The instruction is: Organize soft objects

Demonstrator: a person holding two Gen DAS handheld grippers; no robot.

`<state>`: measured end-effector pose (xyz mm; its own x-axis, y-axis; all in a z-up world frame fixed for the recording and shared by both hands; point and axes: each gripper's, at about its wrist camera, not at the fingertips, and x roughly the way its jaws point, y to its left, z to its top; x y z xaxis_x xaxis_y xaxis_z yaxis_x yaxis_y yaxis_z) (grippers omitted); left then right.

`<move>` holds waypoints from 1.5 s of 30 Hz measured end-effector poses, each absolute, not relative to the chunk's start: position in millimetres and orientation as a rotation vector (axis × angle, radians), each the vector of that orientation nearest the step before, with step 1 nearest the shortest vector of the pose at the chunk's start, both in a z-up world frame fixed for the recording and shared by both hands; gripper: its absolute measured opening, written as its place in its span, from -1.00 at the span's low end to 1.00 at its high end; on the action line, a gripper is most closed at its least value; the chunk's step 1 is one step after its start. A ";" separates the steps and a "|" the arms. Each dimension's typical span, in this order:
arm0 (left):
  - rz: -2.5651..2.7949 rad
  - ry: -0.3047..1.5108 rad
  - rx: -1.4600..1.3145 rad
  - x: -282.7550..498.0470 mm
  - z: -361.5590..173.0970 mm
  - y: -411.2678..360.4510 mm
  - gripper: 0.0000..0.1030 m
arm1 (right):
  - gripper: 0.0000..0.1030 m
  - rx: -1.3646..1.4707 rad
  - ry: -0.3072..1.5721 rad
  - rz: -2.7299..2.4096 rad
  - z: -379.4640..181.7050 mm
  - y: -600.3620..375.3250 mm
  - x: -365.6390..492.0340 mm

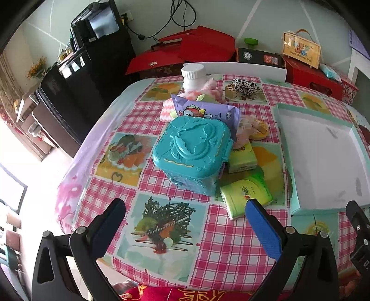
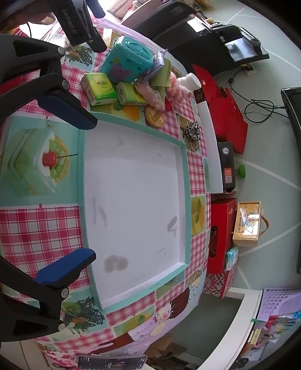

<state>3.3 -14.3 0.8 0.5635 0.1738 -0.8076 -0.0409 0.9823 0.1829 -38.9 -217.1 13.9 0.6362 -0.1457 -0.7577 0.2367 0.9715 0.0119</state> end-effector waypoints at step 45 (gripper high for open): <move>0.184 1.000 0.193 7.6 -5.3 -20.9 1.00 | 1.00 0.191 0.868 -0.213 9.9 -229.4 -39.1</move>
<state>7.6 -20.9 -5.3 0.5279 0.2414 -0.8143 -0.0647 0.9674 0.2448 -39.1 -229.4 9.9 0.6276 -0.1070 -0.7712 0.2617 0.9619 0.0796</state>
